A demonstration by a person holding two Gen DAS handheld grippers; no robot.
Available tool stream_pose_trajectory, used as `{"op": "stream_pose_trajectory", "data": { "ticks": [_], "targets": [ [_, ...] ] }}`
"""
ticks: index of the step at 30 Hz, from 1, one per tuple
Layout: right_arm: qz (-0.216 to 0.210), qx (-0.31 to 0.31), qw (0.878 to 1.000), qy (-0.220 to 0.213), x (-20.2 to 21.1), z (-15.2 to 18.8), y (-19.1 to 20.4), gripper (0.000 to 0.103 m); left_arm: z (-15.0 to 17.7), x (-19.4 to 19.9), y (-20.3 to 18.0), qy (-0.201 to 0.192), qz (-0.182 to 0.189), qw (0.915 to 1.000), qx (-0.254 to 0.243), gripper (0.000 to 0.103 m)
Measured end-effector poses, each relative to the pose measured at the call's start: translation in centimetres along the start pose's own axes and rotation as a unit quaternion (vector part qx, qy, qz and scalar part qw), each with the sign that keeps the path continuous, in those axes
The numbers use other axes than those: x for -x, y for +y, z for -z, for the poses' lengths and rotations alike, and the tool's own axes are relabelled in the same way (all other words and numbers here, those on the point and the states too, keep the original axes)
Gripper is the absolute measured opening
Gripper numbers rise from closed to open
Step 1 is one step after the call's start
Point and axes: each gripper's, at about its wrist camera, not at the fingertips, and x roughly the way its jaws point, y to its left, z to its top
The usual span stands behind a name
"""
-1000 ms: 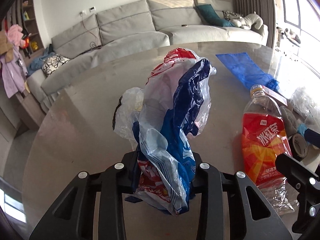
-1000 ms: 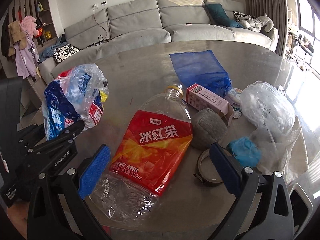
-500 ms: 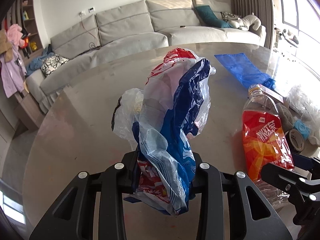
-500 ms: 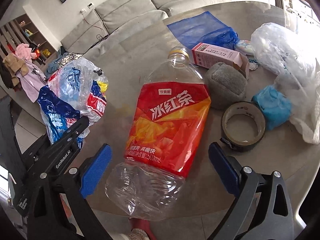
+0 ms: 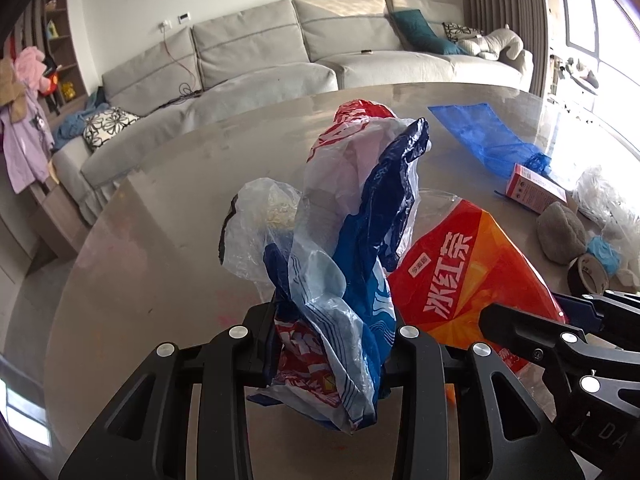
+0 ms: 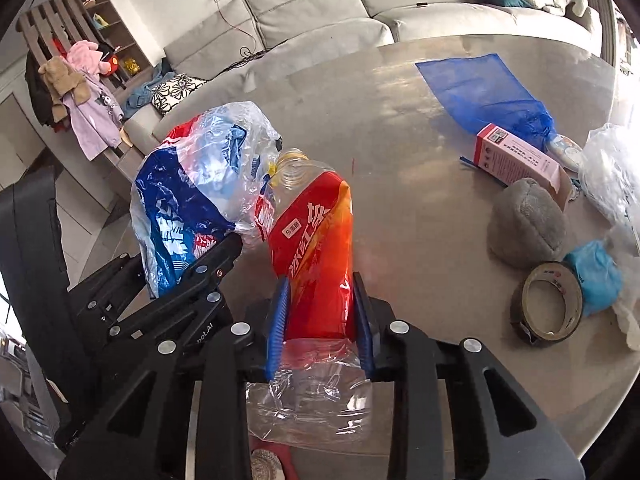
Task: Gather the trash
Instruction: 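Grasp the orange-labelled bottle with the right tool while the left tool holds the bag, then carry bag and bottle to the white bin and open both tools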
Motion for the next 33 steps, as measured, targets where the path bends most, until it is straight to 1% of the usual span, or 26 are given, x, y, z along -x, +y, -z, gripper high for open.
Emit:
{"op": "stream_pose_trajectory", "data": {
  "ticks": [3, 4, 6, 7, 8, 10, 12, 14, 17, 19, 23, 25, 28, 31, 33],
  "targets": [
    [0.006, 0.001, 0.999, -0.035, 0.4, -0.9, 0.7, 0.03, -0.4, 0.8, 0.4, -0.009, 0.01, 0.9998, 0.011, 0.034],
    [0.012, 0.004, 0.999, -0.047, 1.0, -1.0, 0.7, 0.03, -0.4, 1.2, 0.7, -0.014, 0.008, 0.9997, 0.016, 0.034],
    [0.041, 0.022, 0.997, -0.065, 1.6, -1.3, 1.2, 0.03, -0.6, 1.8, 0.8, -0.025, 0.005, 0.9995, 0.02, 0.034],
    [0.044, 0.024, 0.996, -0.073, 2.1, -1.4, 1.1, 0.03, -0.7, 2.2, 0.9, -0.03, 0.008, 0.9993, 0.023, 0.034],
    [0.052, 0.026, 0.995, -0.082, 2.8, -1.2, 0.8, 0.03, -0.9, 2.7, 0.9, -0.036, 0.015, 0.9989, 0.026, 0.034],
    [0.082, 0.034, 0.991, -0.104, 4.6, -0.9, 0.4, 0.03, -1.2, 3.6, 0.3, -0.048, 0.03, 0.9981, 0.023, 0.034],
    [0.101, 0.025, 0.987, -0.12, 6.4, -0.4, -0.5, 0.03, -1.3, 4.6, -0.7, -0.06, 0.047, 0.9969, 0.019, 0.034],
    [0.121, 0.013, 0.984, -0.133, 8.4, 0.4, -1.8, 0.03, -1.3, 5.5, -2.3, -0.067, 0.072, 0.9951, 0.012, 0.034],
    [0.161, -0.004, 0.976, -0.149, 11.2, 1.6, -3.2, 0.03, -1.1, 6.9, -5.8, -0.075, 0.112, 0.9908, -0.009, 0.034],
    [0.184, -0.024, 0.97, -0.159, 13.5, 3.4, -4.8, 0.03, -0.7, 8.0, -8.5, -0.08, 0.139, 0.9868, -0.025, 0.034],
    [0.256, -0.061, 0.949, -0.174, 18.1, 7.7, -8.5, 0.03, 0.8, 10.2, -15.1, -0.077, 0.195, 0.9758, -0.064, 0.034],
    [0.3, -0.078, 0.934, -0.178, 20.0, 9.9, -10.5, 0.031, 2.0, 11.1, -18.9, -0.067, 0.229, 0.9674, -0.084, 0.034],
    [0.341, -0.118, 0.915, -0.178, 22.2, 13.2, -14.3, 0.031, 4.3, 12.1, -24.7, -0.044, 0.28, 0.9535, -0.104, 0.034],
    [0.364, -0.155, 0.902, -0.176, 23.3, 16.2, -17.6, 0.031, 6.5, 12.6, -30.6, -0.022, 0.309, 0.9409, -0.137, 0.034],
    [0.373, -0.172, 0.895, -0.175, 23.4, 17.7, -19.5, 0.031, 7.9, 12.7, -33.6, -0.017, 0.322, 0.9331, -0.159, 0.034]
  ]
}}
